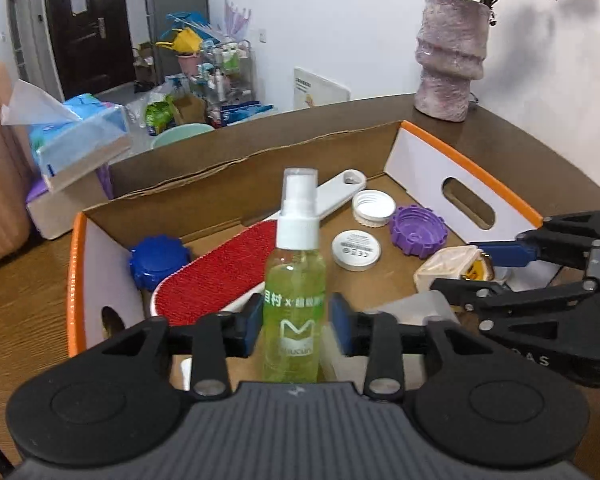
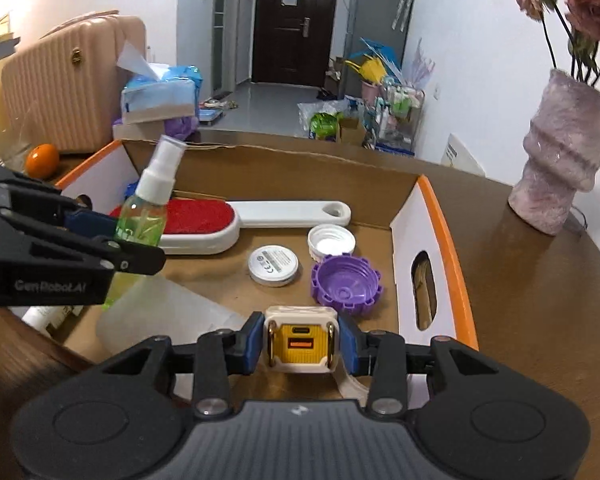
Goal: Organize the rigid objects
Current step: 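Carry the spray bottle and cream cube into the box and open both tools, then withdraw both tools from the box back above the table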
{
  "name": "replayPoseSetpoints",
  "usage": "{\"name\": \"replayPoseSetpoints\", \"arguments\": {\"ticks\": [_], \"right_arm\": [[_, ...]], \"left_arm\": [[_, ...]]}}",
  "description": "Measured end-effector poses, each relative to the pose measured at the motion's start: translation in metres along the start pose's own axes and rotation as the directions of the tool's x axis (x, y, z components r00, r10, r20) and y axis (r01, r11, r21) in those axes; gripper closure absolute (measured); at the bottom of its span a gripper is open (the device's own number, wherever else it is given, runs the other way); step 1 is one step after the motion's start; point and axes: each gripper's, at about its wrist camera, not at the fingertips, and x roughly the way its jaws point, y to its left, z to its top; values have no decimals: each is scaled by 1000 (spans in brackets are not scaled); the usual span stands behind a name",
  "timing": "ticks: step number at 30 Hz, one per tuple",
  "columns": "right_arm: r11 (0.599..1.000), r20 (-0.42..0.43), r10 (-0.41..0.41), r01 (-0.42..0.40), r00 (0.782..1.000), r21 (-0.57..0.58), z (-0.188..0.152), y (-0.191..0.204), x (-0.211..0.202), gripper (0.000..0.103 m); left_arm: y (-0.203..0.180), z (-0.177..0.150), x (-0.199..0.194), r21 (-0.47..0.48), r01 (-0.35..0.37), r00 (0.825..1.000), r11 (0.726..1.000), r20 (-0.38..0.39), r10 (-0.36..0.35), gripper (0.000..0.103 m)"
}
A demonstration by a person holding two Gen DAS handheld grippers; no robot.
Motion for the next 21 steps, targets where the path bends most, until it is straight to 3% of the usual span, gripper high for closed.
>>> {"name": "replayPoseSetpoints", "arguments": {"ticks": [5,12,18,21], "right_arm": [[1000,34,16,-17,999,23,4,-6,-13,67],[1000,117,8,-10,993,17,10,-5,-68,66],[1000,182,15,-18,983,17,-8,4,-123,63],[999,221,24,-30,975,23,-24,11,-150,53]], "left_arm": [[-5,-3,-30,30,-40,996,999,78,38,42],[3,-14,-107,-33,-81,980,996,179,86,33],[-4,-58,-178,-43,-95,956,995,274,103,23],[-7,-88,-207,-69,-109,944,992,306,126,19]]}}
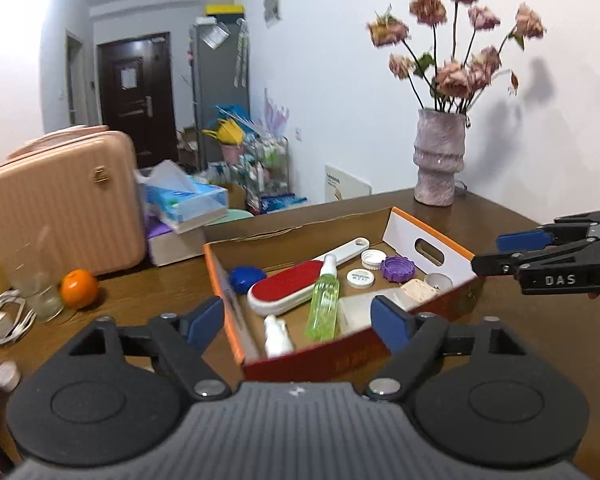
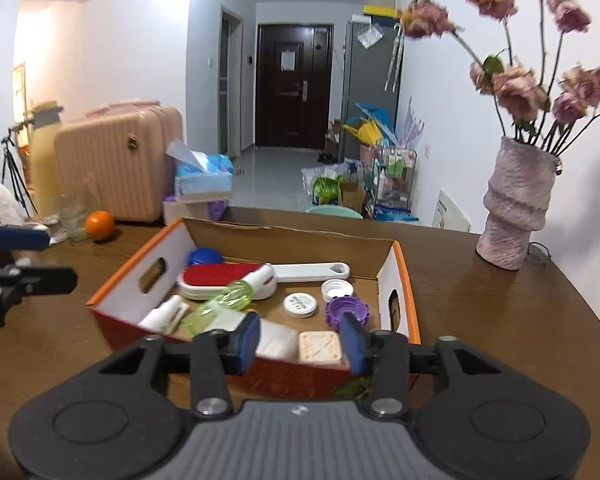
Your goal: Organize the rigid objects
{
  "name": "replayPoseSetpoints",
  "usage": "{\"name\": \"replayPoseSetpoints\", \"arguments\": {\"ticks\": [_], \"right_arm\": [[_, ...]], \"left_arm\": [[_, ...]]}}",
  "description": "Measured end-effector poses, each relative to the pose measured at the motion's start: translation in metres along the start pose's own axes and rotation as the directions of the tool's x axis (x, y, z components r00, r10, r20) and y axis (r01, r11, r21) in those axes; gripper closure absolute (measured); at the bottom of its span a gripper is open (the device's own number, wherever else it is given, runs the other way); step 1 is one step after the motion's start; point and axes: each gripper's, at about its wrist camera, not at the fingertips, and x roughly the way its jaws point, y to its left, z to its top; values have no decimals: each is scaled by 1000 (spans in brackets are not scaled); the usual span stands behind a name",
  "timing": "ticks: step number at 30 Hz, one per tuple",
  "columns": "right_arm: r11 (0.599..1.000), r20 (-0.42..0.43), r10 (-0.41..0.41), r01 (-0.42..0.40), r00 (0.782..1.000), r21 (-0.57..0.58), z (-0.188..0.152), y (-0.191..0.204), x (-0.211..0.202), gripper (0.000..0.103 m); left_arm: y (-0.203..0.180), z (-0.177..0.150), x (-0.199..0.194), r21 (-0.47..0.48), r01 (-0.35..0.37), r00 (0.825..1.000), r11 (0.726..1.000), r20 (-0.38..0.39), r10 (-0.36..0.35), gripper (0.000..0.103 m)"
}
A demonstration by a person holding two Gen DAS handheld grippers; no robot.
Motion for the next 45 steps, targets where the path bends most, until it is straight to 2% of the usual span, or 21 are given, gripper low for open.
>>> {"name": "replayPoseSetpoints", "arguments": {"ticks": [4,8,12,16,18,27,35,40,42,45], "right_arm": [[1000,56,16,-15,998,-4,-25,18,-39,47],[1000,78,19,-18,997,-4,-64,36,-69,43],[1000,71,5,-7,997,23,-107,51,-96,43],[996,64,2,-8,998,89,-142,58,-119,43],[996,59,-7,2,998,93,-156,62,-129,43],[995,83,-95,91,992,44,-192,66,-166,38],[989,113,-127,117,985,91,-197,49,-182,38],[988,149,-128,113,981,101,-198,43,-197,37],[988,162,-132,116,978,105,-199,39,-206,32],[986,170,-145,127,975,111,-202,34,-218,28]], "left_arm": [[-3,-35,-48,-22,-40,997,999,60,41,15],[-8,-79,-88,-90,-38,994,995,96,46,10],[-16,-120,-121,-156,-86,989,984,107,104,7],[-23,-152,-149,-235,-95,989,967,91,119,7],[-28,-161,-157,-243,-107,989,964,76,129,7],[-58,-164,-160,-200,-82,993,976,69,98,6],[-87,-155,-166,-142,-83,991,986,92,97,6],[-102,-149,-179,-109,-127,981,986,135,141,5],[-107,-150,-185,-108,-148,974,983,158,164,0],[-119,-161,-197,-37,-184,960,982,209,188,0]]}}
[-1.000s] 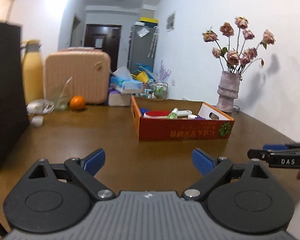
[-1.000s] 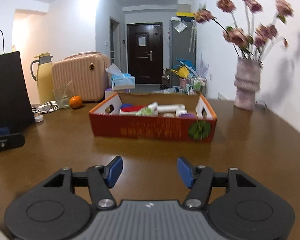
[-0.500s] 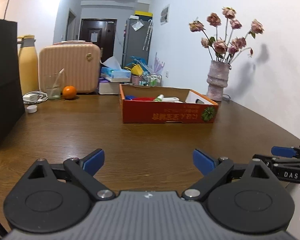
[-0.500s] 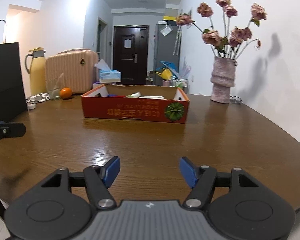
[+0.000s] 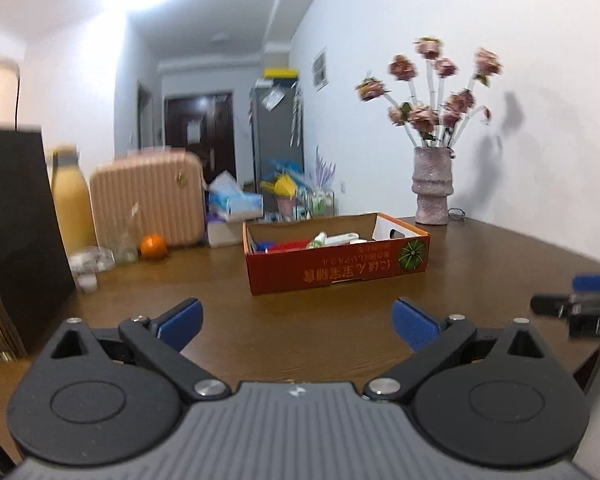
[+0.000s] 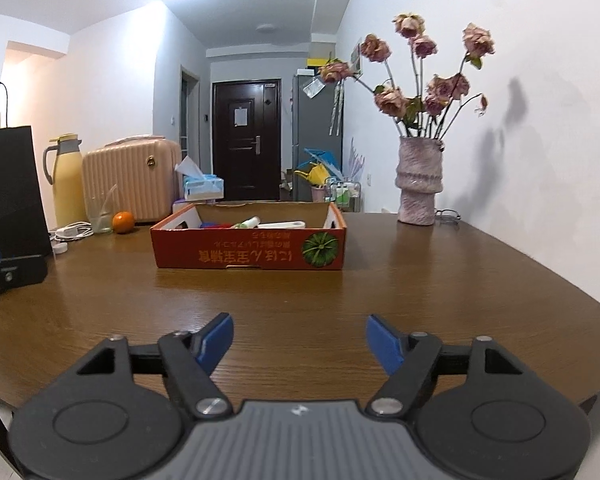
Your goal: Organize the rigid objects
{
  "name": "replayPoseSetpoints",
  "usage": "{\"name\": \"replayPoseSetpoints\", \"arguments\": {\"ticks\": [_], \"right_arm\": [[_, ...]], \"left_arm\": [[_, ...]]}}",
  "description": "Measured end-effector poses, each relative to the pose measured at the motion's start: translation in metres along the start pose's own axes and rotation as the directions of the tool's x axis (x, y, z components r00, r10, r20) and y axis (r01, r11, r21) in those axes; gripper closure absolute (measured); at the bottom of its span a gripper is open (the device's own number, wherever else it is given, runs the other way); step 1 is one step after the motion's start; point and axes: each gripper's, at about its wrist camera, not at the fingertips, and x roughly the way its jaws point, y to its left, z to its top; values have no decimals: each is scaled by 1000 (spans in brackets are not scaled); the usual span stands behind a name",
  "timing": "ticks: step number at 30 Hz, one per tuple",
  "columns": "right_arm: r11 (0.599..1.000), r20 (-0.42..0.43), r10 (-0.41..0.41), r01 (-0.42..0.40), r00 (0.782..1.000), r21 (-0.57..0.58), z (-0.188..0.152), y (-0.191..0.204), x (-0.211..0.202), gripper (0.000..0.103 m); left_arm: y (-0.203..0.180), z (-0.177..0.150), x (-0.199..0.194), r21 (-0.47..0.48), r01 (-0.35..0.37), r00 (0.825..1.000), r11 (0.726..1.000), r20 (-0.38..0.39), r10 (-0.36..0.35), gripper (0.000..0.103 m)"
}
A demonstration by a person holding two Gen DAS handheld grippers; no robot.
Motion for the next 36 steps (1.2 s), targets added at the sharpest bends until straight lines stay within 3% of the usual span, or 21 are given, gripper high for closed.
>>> {"name": "replayPoseSetpoints", "arguments": {"ticks": [3,10,14,20,23,36], "right_arm": [[1000,2,-19,19,1000,-5,-6,-4,-8,27],[997,21,-66,65,998,32,-25,4,-25,23],[998,59,-63,61,996,30,-33,21,-40,15],[998,73,-53,56,996,-33,-39,50,-45,13],[997,80,-39,45,996,-67,-36,62,-49,4],[998,92,-22,28,995,-63,-34,67,-52,4]], "left_arm": [[-6,-12,-10,39,-11,1000,999,28,10,0],[11,-35,-24,-9,-40,998,999,46,40,0],[31,-44,-29,-94,-25,1000,995,13,27,0],[34,-51,-33,-85,3,1000,996,22,-1,0],[37,-52,-32,-111,22,1000,994,6,-22,0],[35,-53,-33,-102,19,1000,995,7,-19,0]]}}
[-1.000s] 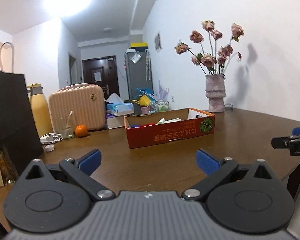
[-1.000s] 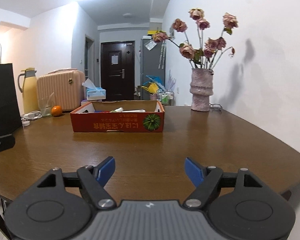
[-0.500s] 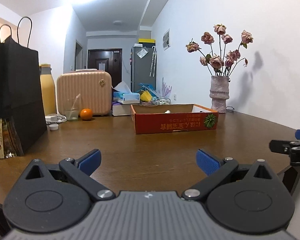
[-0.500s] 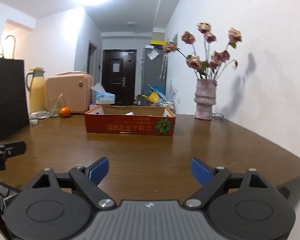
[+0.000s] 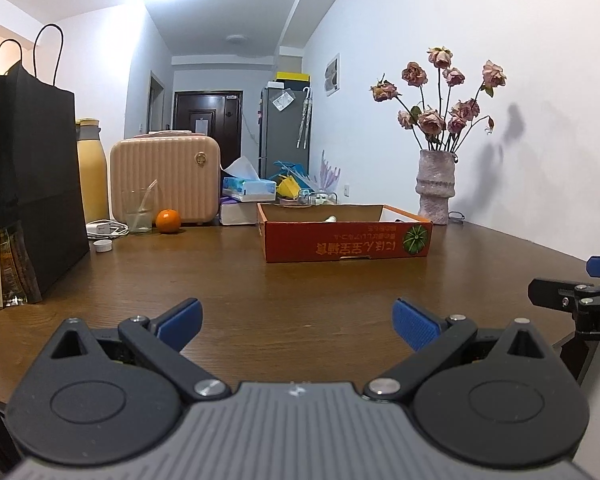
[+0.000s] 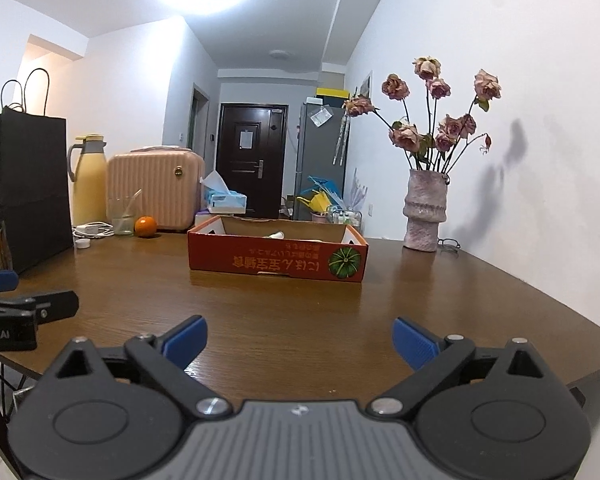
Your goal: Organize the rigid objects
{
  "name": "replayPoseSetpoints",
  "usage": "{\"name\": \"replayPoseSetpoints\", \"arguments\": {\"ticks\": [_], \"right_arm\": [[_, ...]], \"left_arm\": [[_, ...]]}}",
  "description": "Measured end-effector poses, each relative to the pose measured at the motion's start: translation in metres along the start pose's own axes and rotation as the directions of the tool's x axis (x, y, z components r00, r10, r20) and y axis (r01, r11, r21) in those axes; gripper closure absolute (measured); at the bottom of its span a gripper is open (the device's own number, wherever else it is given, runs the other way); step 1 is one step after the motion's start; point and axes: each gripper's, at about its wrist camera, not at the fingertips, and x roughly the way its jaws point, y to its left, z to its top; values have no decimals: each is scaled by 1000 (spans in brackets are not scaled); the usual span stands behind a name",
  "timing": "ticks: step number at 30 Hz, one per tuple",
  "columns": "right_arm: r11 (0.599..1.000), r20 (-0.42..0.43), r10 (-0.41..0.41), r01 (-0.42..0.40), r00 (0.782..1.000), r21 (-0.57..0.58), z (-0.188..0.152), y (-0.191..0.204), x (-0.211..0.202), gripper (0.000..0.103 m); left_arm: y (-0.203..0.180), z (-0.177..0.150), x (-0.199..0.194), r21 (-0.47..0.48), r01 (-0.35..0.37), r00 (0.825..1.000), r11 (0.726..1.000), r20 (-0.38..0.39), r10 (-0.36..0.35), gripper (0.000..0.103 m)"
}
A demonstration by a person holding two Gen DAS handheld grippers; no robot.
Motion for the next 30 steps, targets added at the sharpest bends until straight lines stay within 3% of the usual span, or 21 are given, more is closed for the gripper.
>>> {"name": "replayPoseSetpoints", "arguments": {"ticks": [30], "right_arm": [[999,9,-26,25,1000,33,-2,-6,-4,4]], "left_arm": [[-3,1,0,20,6,1000,1000,-2,-6,0]]}}
